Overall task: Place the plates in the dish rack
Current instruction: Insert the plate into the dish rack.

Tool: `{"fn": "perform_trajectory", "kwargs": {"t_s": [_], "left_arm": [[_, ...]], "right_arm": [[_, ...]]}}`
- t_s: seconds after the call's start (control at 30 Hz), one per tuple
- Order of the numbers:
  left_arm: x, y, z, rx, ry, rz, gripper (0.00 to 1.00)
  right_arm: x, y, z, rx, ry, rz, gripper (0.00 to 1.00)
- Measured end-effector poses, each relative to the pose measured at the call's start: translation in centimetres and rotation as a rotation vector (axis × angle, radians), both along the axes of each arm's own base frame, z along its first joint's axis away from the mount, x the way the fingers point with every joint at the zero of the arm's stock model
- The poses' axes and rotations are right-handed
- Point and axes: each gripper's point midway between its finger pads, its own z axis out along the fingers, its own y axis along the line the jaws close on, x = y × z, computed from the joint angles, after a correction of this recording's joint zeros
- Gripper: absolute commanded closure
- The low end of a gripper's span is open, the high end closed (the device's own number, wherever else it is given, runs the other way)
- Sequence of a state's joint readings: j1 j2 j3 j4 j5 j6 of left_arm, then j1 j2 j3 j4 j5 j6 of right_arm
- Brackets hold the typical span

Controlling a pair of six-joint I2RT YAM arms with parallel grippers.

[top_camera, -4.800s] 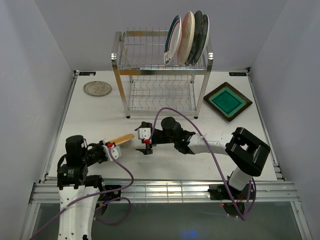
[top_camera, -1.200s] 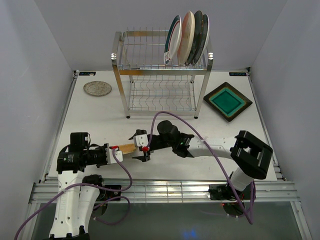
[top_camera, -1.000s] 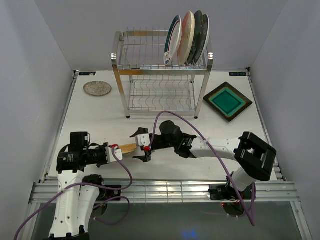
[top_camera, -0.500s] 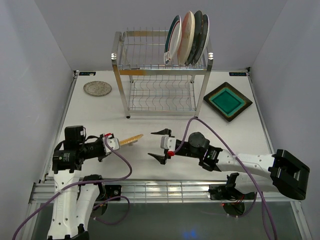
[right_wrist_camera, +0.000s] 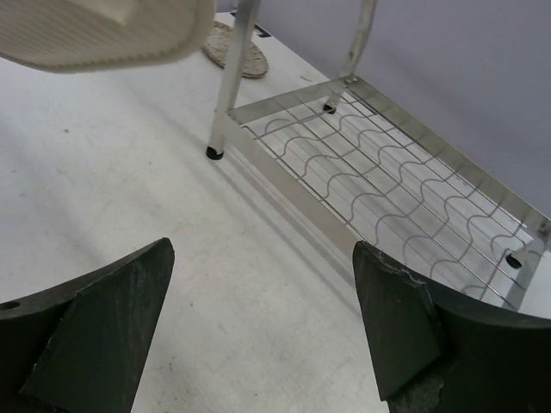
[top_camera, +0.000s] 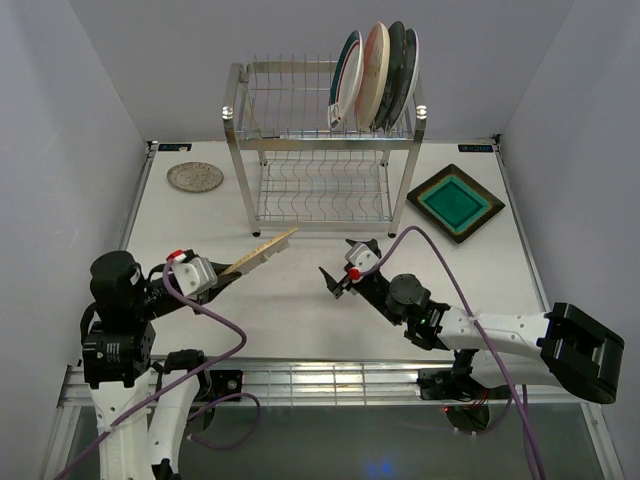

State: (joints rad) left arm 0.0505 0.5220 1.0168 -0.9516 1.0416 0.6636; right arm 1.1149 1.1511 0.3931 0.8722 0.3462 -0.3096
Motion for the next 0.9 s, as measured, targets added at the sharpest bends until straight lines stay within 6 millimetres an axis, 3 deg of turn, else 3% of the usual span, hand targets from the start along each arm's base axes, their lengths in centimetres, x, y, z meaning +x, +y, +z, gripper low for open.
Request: {"fn": "perform_trajectory", "kwargs": {"t_s": [0.27,0.6,0.9], "left_arm": [[-0.7,-1.2,7.4,-0.221,-0.028,0.014,1.00],[-0.6,-1.2,15.2,-0.512,-0.044,0.069,1.00],[2.5,0.2,21.1,-0.755,-0.007,0.168,1.00]], "right_arm": [[1.1,-1.7,0.8,0.065,0.019,-0.116,0.10],[1.3,-2.4,0.8,0.080,0.030,-0.148,0.10],[1.4,-2.5,0.9,0.090,0.037,-0.159,0.10]]}}
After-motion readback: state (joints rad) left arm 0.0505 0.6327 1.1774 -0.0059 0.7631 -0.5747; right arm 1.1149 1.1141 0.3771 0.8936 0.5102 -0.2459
